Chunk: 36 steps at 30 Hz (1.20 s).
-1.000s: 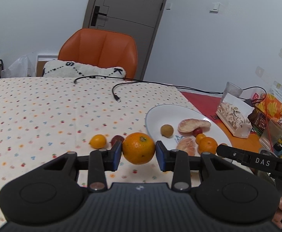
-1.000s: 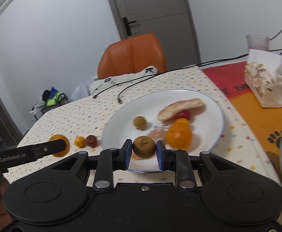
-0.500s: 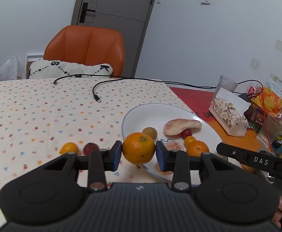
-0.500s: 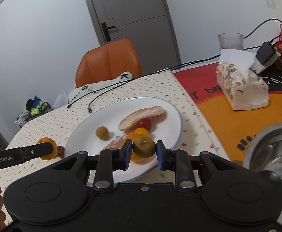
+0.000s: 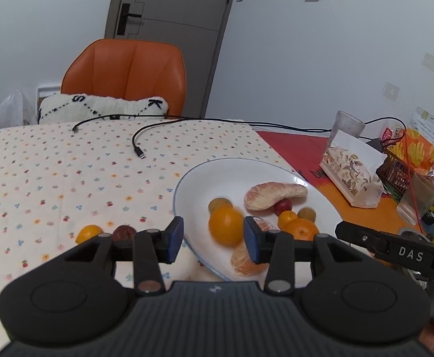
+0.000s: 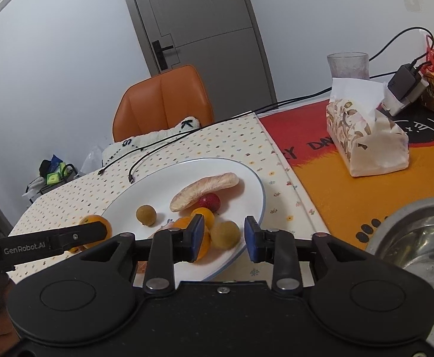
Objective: Organize fruits
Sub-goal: 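Open the left tool releasing the orange while the right tool releases the kiwi into the bowl, then withdraw both open tools from the bowl toward the small yellow and red fruits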
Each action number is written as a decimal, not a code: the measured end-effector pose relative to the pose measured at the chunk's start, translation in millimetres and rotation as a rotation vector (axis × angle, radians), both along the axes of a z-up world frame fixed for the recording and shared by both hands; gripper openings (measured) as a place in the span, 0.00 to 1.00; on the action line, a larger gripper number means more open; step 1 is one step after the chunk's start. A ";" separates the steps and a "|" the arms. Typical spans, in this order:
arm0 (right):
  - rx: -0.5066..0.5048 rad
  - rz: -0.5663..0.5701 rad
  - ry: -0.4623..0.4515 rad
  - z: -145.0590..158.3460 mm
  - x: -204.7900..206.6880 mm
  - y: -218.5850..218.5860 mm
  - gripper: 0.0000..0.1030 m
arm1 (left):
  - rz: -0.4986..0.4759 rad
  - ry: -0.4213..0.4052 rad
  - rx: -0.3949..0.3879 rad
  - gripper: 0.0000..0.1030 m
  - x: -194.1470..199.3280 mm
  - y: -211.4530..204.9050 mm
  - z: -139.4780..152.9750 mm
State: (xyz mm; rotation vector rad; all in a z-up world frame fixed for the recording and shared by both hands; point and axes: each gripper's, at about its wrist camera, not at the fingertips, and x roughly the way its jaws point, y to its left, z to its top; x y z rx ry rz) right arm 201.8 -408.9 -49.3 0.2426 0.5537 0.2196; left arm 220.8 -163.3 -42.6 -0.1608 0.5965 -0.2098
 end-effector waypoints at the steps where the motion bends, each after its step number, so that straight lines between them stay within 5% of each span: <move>1: 0.001 0.001 0.001 0.2 -0.9 0.0 0.30 | 0.006 0.001 0.000 0.43 -0.9 2.1 0.5; 14: 0.014 0.030 -0.002 5.4 -13.0 13.5 0.44 | 0.086 -0.024 -0.004 0.74 -25.8 31.3 9.6; 25: 0.008 0.021 -0.023 18.5 -31.7 25.1 0.60 | 0.140 -0.047 -0.008 0.83 -50.0 51.5 17.7; 28: -0.003 0.010 -0.034 19.4 -37.6 27.4 0.74 | 0.143 -0.044 -0.002 0.84 -53.6 55.7 18.0; 33: 0.007 0.000 -0.025 19.3 -44.3 29.0 0.79 | 0.176 -0.046 -0.001 0.86 -62.5 64.3 20.9; 36: 0.008 0.004 -0.034 21.8 -49.4 32.5 0.91 | 0.198 -0.059 0.015 0.90 -68.9 68.2 23.1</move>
